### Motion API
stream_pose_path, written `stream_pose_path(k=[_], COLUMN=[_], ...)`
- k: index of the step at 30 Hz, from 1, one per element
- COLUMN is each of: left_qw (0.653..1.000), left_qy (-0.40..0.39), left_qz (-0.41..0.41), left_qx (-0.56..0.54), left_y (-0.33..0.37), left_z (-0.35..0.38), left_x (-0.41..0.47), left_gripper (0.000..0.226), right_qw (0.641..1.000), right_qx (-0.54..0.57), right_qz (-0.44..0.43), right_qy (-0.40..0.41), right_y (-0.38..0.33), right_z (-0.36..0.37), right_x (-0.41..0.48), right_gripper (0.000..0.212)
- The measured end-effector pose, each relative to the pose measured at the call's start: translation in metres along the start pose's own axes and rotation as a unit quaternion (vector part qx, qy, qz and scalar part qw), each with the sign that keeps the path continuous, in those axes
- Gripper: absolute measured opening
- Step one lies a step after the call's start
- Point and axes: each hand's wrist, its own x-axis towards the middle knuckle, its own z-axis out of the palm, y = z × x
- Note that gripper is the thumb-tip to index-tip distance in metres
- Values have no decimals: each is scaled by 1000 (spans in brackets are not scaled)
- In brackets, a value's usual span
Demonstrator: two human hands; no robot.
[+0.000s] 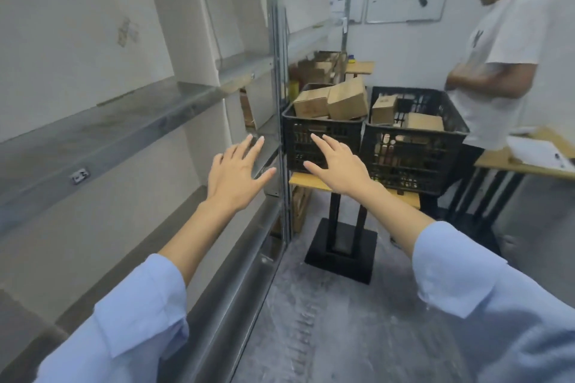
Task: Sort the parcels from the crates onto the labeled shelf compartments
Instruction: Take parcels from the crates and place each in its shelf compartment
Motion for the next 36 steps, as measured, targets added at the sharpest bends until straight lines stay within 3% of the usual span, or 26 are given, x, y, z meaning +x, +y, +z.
stream_pose_path(k=[11, 17, 36], left_qw=[996, 995, 991], left_qy=[-27, -42, -67], left_qz=[73, 80, 3], left_qx=[-44, -44, -115], left_y=[34, 59, 114], left_z=[98, 146, 264], left_x=[159, 220, 411], left_gripper=[71, 71, 74], right_qw=[995, 995, 994], right_qx=[4, 10, 48], right_qz=[95, 99, 102], right_qy=[11, 6, 13], right_y=[101, 160, 329], right_z=[22, 31, 37], right_x=[107, 160, 341], right_gripper=[69, 68, 71])
